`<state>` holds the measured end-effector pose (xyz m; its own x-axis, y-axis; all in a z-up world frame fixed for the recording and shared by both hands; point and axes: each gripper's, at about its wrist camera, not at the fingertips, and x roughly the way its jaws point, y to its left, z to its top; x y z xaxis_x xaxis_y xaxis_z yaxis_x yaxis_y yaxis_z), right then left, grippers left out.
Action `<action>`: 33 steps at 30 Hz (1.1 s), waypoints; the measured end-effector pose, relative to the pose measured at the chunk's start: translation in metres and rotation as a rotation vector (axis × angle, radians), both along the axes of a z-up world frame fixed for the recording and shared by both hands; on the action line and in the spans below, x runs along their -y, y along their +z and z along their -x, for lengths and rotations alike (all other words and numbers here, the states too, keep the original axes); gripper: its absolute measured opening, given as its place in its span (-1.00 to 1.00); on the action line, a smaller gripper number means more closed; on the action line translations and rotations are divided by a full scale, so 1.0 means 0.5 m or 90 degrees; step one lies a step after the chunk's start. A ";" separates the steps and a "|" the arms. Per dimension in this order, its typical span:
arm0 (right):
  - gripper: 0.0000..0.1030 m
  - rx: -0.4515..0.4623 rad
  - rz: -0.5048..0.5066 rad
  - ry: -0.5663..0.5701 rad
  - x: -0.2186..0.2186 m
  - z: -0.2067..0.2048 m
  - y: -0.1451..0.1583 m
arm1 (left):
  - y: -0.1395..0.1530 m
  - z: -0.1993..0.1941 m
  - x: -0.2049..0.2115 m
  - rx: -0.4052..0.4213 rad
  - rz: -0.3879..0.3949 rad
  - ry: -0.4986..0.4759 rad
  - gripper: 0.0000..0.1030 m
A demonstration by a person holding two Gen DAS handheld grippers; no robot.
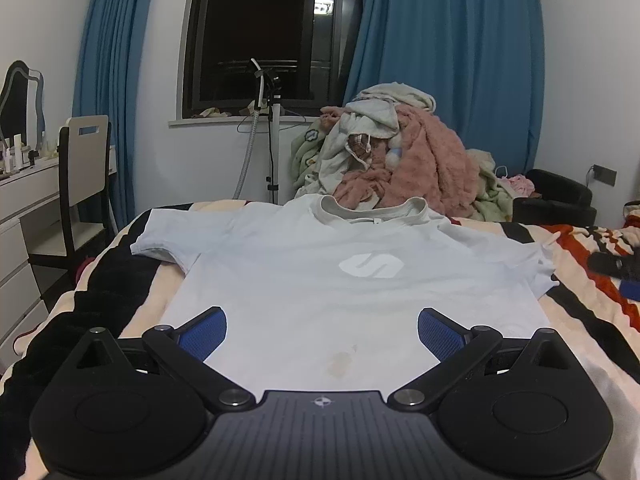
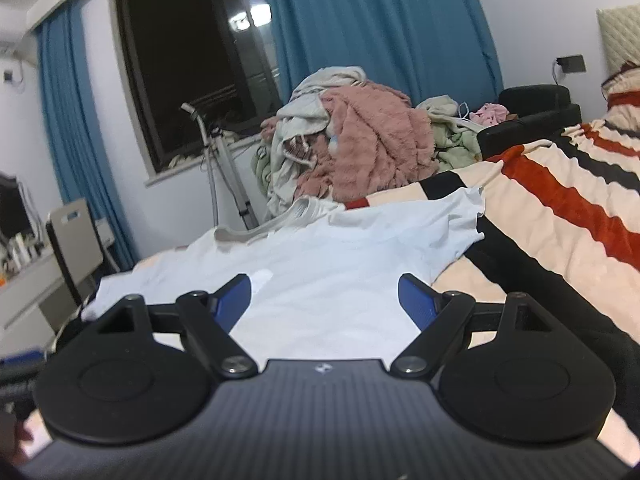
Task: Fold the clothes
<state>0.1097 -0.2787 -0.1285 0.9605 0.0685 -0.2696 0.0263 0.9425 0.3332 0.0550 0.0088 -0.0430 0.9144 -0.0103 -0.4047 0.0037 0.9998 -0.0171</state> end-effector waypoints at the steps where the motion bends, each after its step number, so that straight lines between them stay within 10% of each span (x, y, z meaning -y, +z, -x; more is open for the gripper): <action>1: 0.59 0.003 -0.005 -0.004 0.008 -0.012 -0.003 | -0.002 -0.001 0.000 -0.002 0.000 0.002 0.99; 6: 0.59 0.007 -0.011 -0.026 0.056 -0.083 -0.030 | -0.015 -0.014 -0.004 -0.019 -0.001 0.010 0.99; 18: 0.62 -0.070 -0.367 -0.052 0.274 -0.308 -0.243 | -0.050 -0.053 -0.019 -0.039 0.005 0.033 0.99; 33: 0.23 0.043 -0.444 -0.064 0.339 -0.512 -0.330 | -0.111 -0.150 -0.019 -0.066 0.017 0.061 0.99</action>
